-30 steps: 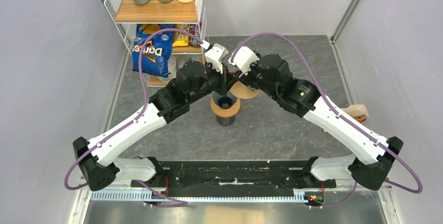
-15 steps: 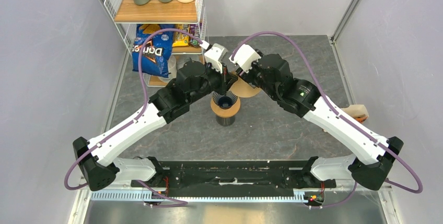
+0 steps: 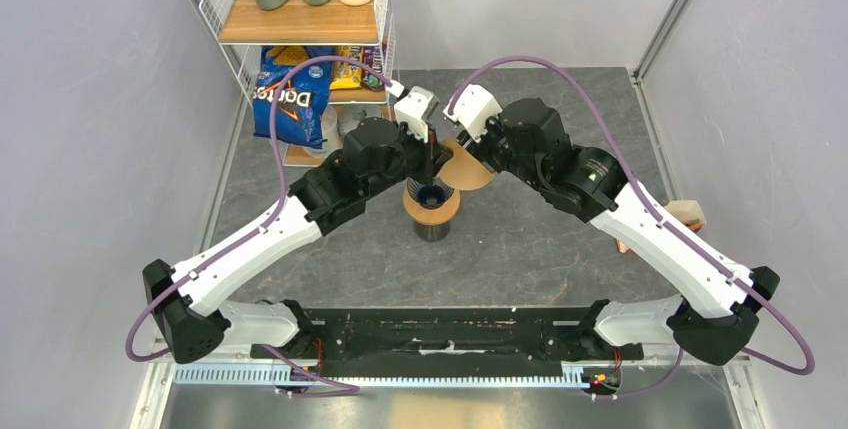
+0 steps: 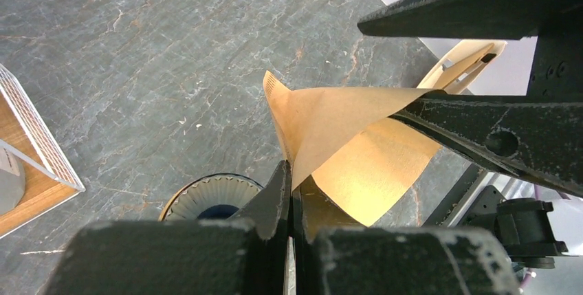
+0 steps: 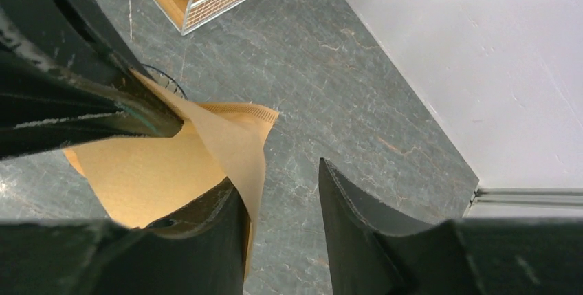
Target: Place the coffee filter in the dripper
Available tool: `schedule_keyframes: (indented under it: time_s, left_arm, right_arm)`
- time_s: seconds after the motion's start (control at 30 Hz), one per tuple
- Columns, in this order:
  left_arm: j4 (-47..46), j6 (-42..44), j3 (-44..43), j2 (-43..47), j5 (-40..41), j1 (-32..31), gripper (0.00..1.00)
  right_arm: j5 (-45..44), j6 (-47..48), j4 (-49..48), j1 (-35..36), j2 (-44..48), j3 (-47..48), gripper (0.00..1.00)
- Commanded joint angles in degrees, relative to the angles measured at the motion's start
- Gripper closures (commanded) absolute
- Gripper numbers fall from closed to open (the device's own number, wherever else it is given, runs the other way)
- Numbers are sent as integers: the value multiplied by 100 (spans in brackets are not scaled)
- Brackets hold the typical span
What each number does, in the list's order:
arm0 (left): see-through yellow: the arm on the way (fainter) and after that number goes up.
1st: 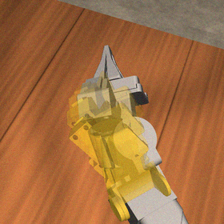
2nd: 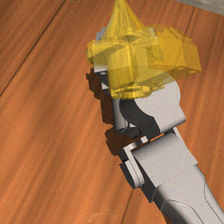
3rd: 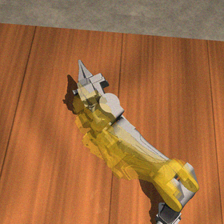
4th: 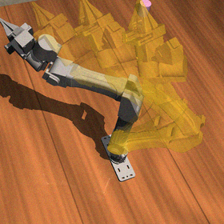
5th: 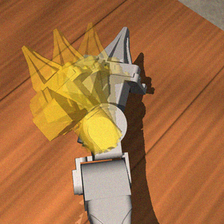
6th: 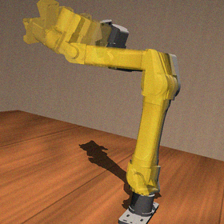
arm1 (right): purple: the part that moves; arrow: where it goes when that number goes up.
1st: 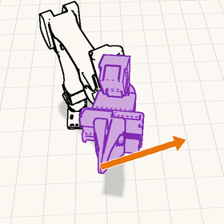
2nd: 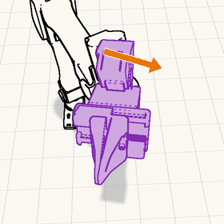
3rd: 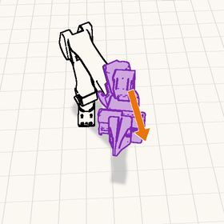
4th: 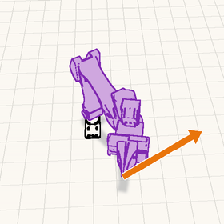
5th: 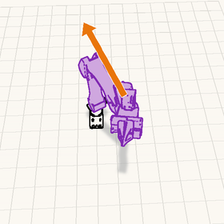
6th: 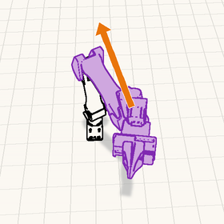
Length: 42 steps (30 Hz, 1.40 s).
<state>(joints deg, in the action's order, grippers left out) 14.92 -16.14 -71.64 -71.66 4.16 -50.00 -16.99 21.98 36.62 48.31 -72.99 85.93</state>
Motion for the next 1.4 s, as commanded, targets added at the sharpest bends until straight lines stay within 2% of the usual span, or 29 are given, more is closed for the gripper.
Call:
schedule_keyframes:
  time_s: [0.0, 0.1, 0.27, 0.3, 0.4, 0.53, 0.77, 0.83, 0.97, 1.1, 1.13, 1.23, 1.27, 1.3, 1.37]
  left_arm:
    - [-2, 290, -267, -15, -28, -10, 98]
    - [68, 381, -287, -16, -42, -8, 98]
    - [169, 560, -331, -7, -88, -9, 97]
    - [169, 584, -333, 2, -95, -10, 90]
    - [108, 542, -307, 48, -55, -10, 63]
    - [34, 350, -282, 130, 110, -10, 39]
    - [-118, 144, -171, 211, 345, -10, 37]
    - [-155, 138, -149, 211, 404, -10, 37]
    - [-217, 161, -147, 222, 592, -2, 40]
    - [-233, 230, -188, 219, 744, 8, 53]
    - [-237, 266, -193, 216, 749, 8, 59]
    - [-202, 336, -203, 222, 636, 16, 93]
    - [-168, 347, -202, 228, 598, 16, 97]
    - [-141, 357, -202, 237, 557, 17, 98]
    - [-66, 441, -235, 232, 404, 17, 98]
  right_arm:
    - [241, -75, 346, -6, 24, 257, 56]
    - [328, -123, 454, -6, -18, 253, 65]
    - [352, -416, 442, -14, 8, 190, 98]
    - [309, -509, 405, -15, 22, 179, 100]
    - [119, -927, 241, -36, 42, 166, 100]
    - [-70, -1678, 73, -123, 109, 115, 100]
    - [-793, -3393, -307, -197, 223, -58, 100]
    - [-741, -3762, -324, -199, 255, -82, 100]
    - [-328, -4137, -414, -190, 380, -177, 100]
    - [-239, -4357, -341, -192, 414, -214, 100]
    - [-238, -4358, -340, -199, 432, -232, 100]
    - [-304, -4268, -340, -199, 483, -333, 100]
    - [-340, -4212, -350, -199, 511, -368, 100]
    - [-369, -4103, -371, -202, 541, -411, 100]
    - [-355, -3837, -420, -203, 579, -484, 75]
